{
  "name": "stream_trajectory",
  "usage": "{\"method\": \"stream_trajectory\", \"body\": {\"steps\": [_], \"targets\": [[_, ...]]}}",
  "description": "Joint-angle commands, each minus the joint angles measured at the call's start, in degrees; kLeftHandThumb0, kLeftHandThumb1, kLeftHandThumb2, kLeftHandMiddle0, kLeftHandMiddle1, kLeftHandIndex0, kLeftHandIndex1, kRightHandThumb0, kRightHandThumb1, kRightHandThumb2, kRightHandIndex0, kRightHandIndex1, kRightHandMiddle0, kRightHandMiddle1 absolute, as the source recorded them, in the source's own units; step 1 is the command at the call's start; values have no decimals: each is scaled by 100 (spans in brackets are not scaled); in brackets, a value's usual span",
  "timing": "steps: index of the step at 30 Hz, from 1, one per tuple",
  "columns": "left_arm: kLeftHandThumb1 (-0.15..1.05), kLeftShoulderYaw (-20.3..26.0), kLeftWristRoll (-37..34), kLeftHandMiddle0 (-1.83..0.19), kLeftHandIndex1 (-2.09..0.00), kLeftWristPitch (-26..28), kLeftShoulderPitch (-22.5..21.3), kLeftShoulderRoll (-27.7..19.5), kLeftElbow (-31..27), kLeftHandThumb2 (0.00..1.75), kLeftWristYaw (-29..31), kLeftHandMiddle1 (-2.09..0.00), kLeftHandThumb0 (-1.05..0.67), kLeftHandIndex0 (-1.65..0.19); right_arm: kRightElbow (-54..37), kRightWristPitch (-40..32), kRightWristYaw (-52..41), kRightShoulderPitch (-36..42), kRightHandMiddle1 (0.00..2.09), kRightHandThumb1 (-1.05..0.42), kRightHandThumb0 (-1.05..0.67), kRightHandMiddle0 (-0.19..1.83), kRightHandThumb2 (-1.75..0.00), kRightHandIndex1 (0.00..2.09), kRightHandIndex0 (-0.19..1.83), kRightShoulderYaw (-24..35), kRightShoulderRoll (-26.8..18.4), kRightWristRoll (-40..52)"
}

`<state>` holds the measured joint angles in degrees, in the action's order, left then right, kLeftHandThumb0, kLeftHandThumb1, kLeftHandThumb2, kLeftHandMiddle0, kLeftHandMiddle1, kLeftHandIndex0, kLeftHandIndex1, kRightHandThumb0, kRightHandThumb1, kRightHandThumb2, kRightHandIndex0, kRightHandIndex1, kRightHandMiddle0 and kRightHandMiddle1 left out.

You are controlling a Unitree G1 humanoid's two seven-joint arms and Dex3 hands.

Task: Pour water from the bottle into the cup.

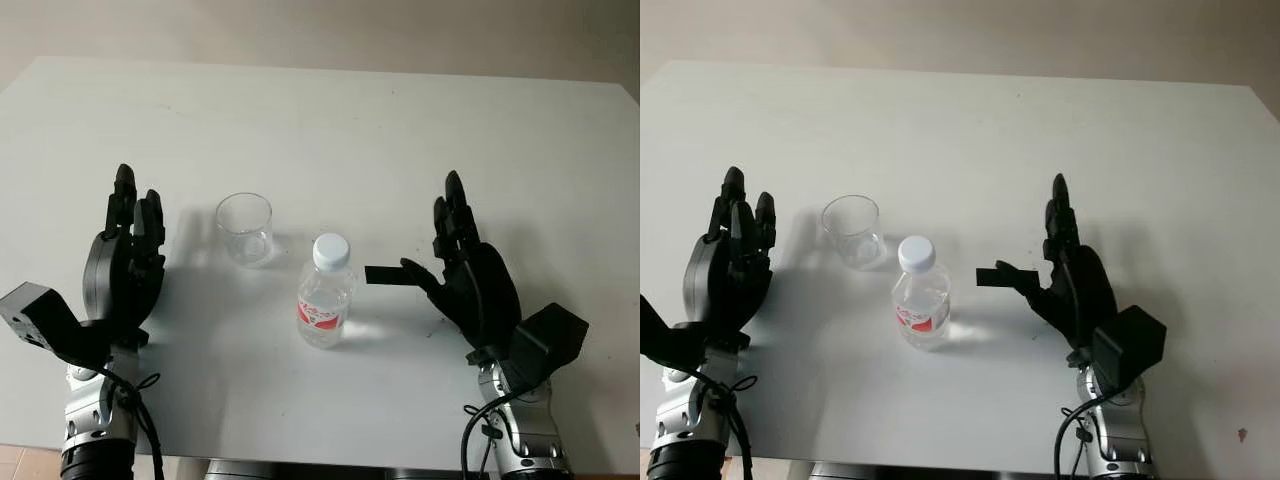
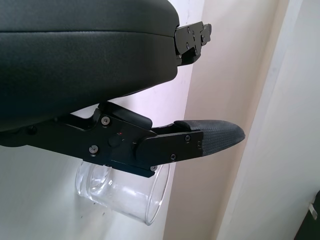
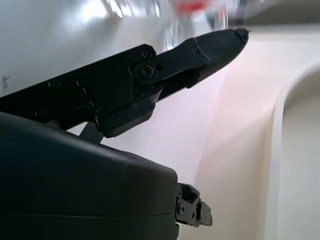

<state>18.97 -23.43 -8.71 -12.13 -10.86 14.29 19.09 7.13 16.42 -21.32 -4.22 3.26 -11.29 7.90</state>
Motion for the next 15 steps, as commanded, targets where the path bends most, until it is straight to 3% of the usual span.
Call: {"method": "stream_trajectory", "body": {"steps": [1,6,15], "targets": [[105,-15,30,19,-3,14,-30,-15,-39,51,-26,-5,-74,19,-393,-41,-286,44,0,-95,-90,-19,-4,0,-19,-51,-250,113],[105,-23,42,18,-2,-18,14,-4,-62,53,-47,-5,-74,19,-1207,-325,-736,92,0,-93,-92,-19,-4,0,-19,-340,-432,230],[105,-15,1,18,-3,16,51,-31,-141,53,-32,-5,-73,19,-1500,-818,-1147,68,0,-89,-95,-19,-4,0,-19,-805,-404,457]]}}
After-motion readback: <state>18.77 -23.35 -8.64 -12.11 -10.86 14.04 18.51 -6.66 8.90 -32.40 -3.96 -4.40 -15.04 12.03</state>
